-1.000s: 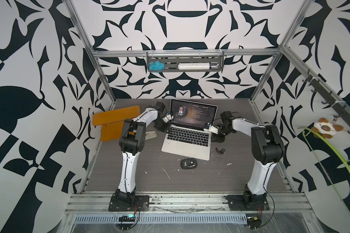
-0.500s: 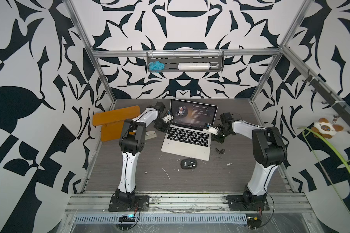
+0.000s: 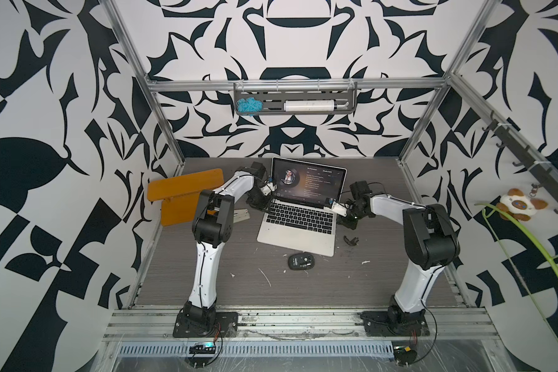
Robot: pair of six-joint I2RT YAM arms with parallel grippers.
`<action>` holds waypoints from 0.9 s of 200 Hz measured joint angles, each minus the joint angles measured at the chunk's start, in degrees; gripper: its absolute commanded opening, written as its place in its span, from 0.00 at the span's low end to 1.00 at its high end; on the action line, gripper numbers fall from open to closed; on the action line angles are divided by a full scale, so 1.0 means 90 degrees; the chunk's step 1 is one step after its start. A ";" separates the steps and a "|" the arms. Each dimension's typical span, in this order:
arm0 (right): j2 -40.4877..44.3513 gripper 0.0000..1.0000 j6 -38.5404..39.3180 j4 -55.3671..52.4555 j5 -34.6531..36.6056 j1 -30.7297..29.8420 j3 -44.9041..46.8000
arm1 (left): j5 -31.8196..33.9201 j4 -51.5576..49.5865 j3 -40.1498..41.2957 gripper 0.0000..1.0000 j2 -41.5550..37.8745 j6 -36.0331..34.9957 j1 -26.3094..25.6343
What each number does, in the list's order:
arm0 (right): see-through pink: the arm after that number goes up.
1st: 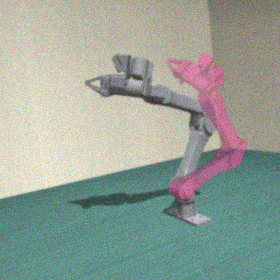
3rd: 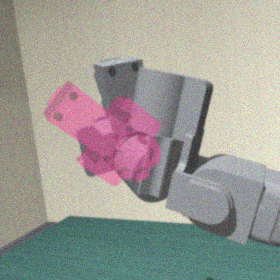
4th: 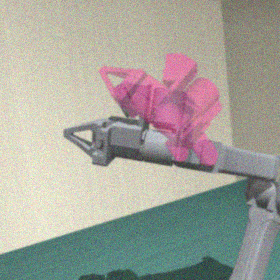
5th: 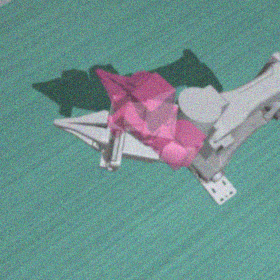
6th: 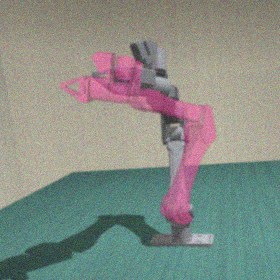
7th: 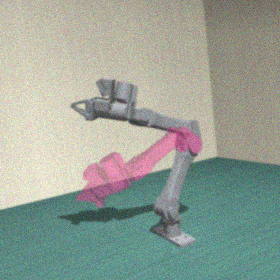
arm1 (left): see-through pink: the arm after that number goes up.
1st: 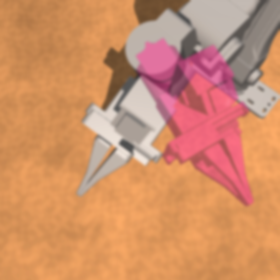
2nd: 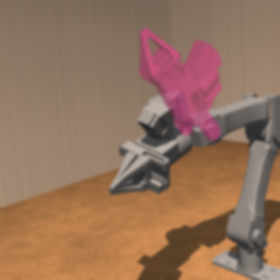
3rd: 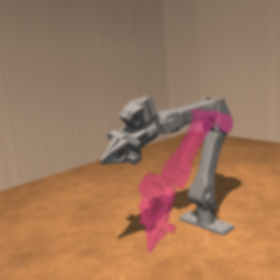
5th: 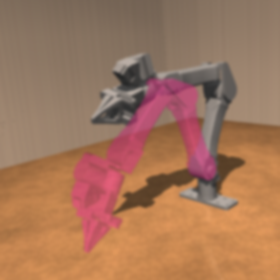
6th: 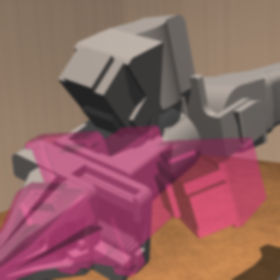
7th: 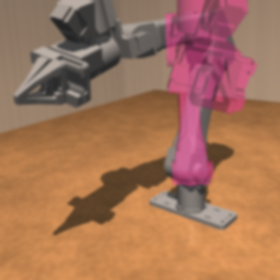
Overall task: Remove the wireless mouse receiver from the laptop
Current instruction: Take out the USB plug from the USB port.
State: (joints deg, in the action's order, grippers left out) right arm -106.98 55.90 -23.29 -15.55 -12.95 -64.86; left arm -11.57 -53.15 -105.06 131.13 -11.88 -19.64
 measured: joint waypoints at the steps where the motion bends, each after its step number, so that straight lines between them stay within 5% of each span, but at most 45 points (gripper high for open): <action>1: 0.0000 0.02 0.0000 0.0002 0.0007 0.0000 0.0002 | 0.0002 -0.0010 -0.0007 0.23 0.0005 0.0002 0.0000; 138: 0.0534 0.02 -0.0007 0.0486 0.0221 0.0352 0.0763 | 0.0325 -0.0891 -0.0855 0.22 0.0491 0.0347 -0.0114; 180: 0.0559 0.02 -0.0131 0.0386 0.0306 0.0391 0.0738 | 0.0279 -0.0954 -0.0755 0.41 0.0403 0.0442 -0.0102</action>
State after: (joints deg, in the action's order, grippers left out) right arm -101.95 54.72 -19.81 -12.80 -9.43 -58.22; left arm -9.06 -61.73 -111.85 134.76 -7.90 -20.56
